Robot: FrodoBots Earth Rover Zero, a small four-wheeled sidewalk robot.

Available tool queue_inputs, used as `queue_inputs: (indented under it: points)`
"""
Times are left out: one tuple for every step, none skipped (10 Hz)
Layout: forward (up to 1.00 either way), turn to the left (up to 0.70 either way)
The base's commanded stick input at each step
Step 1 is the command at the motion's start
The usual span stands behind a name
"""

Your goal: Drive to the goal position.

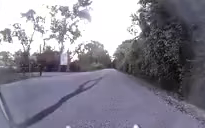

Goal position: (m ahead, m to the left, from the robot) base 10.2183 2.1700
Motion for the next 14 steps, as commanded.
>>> queue_inputs:
  points:
    - [0.7, 0.0]
    - [0.7, 0.0]
    - [0.7, 0.0]
    - [0.7, 0.0]
    - [0.7, 0.0]
    - [0.7, 0.0]
    - [0.7, 0.0]
    - [0.7, 0.0]
    - [0.7, 0.0]
    - [0.7, 0.0]
    - [0.7, 0.0]
    - [0.7, 0.0]
    - [0.7, 0.0]
    - [0.7, 0.0]
